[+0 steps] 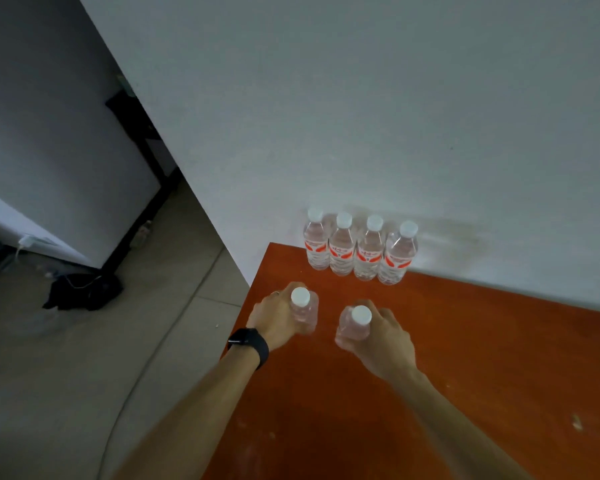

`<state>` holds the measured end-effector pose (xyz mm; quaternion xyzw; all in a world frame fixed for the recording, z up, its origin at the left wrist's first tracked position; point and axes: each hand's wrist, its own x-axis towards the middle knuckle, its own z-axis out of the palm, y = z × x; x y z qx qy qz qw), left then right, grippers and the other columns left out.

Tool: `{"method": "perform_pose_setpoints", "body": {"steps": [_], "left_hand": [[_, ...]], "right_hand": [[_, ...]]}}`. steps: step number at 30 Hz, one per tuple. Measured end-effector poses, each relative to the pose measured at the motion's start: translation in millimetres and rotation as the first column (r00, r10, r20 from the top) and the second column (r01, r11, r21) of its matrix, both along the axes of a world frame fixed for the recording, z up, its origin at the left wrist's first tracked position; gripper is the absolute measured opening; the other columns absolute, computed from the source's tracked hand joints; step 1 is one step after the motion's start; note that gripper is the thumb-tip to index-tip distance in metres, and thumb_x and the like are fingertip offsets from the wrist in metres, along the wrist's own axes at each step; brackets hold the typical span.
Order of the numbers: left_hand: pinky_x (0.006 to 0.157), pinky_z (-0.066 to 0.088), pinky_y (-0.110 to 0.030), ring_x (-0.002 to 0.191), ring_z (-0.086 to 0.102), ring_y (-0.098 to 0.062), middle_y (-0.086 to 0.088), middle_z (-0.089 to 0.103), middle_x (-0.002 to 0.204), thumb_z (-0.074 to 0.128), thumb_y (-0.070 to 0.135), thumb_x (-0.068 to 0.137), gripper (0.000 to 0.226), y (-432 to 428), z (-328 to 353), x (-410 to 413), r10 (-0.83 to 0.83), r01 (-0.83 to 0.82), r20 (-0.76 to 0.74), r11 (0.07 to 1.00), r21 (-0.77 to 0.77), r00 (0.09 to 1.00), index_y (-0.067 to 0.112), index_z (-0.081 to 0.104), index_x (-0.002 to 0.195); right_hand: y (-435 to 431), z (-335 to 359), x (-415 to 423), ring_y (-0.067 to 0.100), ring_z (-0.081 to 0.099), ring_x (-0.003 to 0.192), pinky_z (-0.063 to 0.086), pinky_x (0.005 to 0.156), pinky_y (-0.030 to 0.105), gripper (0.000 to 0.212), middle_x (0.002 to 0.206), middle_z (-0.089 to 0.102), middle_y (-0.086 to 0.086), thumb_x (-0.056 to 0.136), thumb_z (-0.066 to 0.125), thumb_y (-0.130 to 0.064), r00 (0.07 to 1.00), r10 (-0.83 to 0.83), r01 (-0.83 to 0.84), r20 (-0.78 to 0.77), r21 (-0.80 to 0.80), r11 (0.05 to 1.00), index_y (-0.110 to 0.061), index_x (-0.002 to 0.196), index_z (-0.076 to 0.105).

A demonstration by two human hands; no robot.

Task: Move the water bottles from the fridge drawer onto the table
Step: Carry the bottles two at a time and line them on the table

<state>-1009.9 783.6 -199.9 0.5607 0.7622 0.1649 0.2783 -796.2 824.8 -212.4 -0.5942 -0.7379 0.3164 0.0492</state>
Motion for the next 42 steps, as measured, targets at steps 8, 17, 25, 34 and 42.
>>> {"method": "perform_pose_setpoints", "body": {"steps": [8,17,25,34,42], "left_hand": [[0.082,0.059,-0.035,0.1,0.068,-0.017,0.005,0.07,0.115,0.082,0.045,0.08,0.066,78,-10,-23,-0.025,0.025,-0.002,0.998,0.064,1.0,0.028,0.047,0.134],[0.086,0.055,-0.033,0.112,0.063,-0.017,0.005,0.065,0.128,0.084,0.048,0.076,0.074,102,-32,-38,0.02,-0.031,0.225,0.998,0.046,0.974,0.025,0.048,0.137],[0.104,0.05,-0.039,0.125,0.06,-0.018,0.005,0.061,0.139,0.081,0.04,0.082,0.091,107,-42,-49,-0.088,0.101,0.379,0.995,-0.016,0.921,0.034,0.026,0.154],[0.103,0.05,-0.038,0.126,0.058,-0.018,0.005,0.06,0.14,0.073,0.037,0.09,0.087,110,-62,-55,-0.09,0.09,0.336,0.996,0.015,0.938,0.038,0.019,0.158],[0.102,0.047,-0.037,0.131,0.055,-0.02,0.003,0.056,0.145,0.075,0.042,0.088,0.085,116,-66,-58,-0.108,0.102,0.304,0.994,0.038,0.947,0.036,0.024,0.156]], "right_hand": [[73,-3,-50,0.026,0.063,0.11,0.048,0.08,0.036,0.071,0.127,0.058,0.001,0.073,0.081,-0.042,0.983,-0.033,0.049,-0.183,0.084,0.995,-0.031,0.131,0.042],[80,-25,-75,0.029,0.071,0.095,0.056,0.073,0.037,0.085,0.12,0.068,0.004,0.083,0.077,-0.047,0.946,-0.144,0.192,-0.292,0.143,0.971,-0.026,0.146,0.023],[70,-53,-75,0.0,0.07,0.07,0.054,0.055,0.015,0.087,0.12,0.065,-0.01,0.086,0.075,-0.046,0.916,-0.258,0.211,-0.307,-0.178,0.961,-0.038,0.151,0.017],[68,-69,-88,0.001,0.068,0.09,0.053,0.066,0.014,0.075,0.126,0.065,-0.011,0.09,0.07,-0.048,0.85,-0.349,0.334,-0.395,-0.108,0.936,-0.036,0.149,0.026],[79,-68,-84,0.008,0.065,0.097,0.053,0.063,0.016,0.082,0.135,0.058,-0.017,0.085,0.072,-0.056,0.839,-0.351,0.312,-0.415,-0.163,0.936,-0.049,0.15,0.022]]}}
